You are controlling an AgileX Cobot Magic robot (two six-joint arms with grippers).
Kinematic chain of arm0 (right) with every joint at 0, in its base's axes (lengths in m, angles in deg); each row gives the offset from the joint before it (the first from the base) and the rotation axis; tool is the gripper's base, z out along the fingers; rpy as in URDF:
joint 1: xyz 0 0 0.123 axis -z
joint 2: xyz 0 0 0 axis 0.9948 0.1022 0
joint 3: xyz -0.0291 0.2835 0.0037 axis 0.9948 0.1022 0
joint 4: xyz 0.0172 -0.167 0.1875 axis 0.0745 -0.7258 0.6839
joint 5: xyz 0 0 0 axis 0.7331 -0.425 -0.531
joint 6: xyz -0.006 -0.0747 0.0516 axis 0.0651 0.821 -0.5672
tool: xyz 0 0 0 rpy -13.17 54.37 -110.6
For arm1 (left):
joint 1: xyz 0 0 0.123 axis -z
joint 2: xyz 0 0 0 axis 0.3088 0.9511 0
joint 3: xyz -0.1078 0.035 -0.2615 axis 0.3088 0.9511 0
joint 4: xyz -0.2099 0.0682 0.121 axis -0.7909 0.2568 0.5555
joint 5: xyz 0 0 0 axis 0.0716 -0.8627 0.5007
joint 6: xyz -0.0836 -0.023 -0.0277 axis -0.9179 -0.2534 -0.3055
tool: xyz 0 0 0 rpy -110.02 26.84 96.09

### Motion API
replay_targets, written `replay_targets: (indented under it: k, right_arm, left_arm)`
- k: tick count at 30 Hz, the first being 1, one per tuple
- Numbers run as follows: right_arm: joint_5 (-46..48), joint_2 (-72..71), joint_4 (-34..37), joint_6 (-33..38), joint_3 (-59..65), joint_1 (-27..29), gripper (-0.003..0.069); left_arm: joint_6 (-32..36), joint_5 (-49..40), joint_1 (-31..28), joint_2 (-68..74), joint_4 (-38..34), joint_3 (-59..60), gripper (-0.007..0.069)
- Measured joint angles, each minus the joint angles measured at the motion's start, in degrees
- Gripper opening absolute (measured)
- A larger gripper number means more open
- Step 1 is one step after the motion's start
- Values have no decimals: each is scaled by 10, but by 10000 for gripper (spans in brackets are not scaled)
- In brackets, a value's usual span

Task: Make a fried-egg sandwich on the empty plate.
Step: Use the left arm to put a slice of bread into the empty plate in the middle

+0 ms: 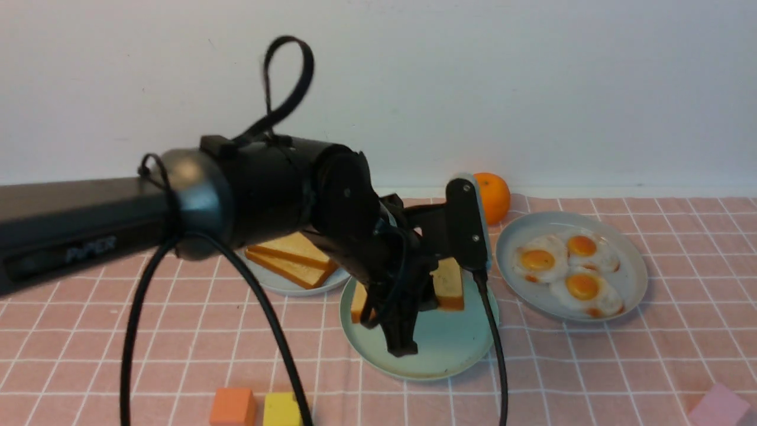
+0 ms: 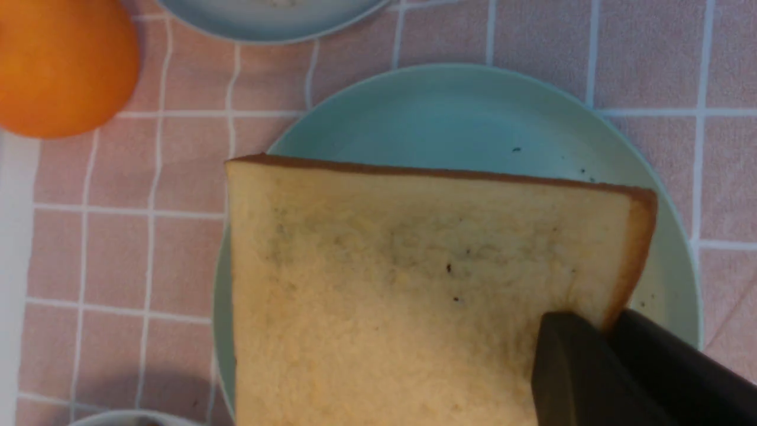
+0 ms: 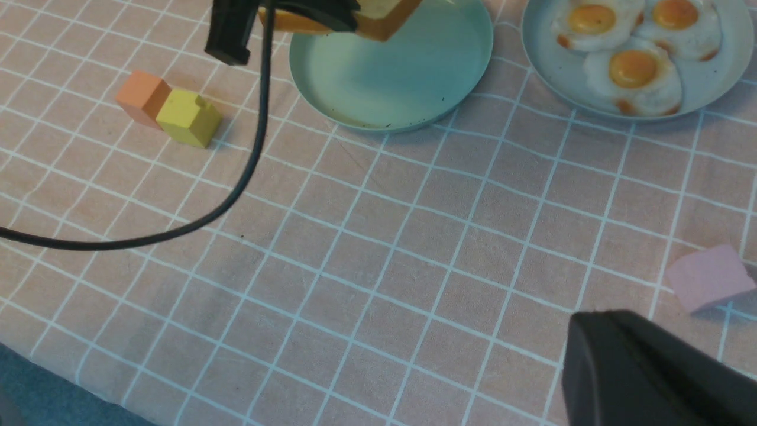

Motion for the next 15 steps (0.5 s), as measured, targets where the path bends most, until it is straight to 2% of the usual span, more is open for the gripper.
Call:
replay_targets:
  k: [15]
  right_arm:
    - [15, 0, 0, 0, 0, 0, 46]
  left_arm:
    - [0, 1, 11, 40, -3, 0, 62]
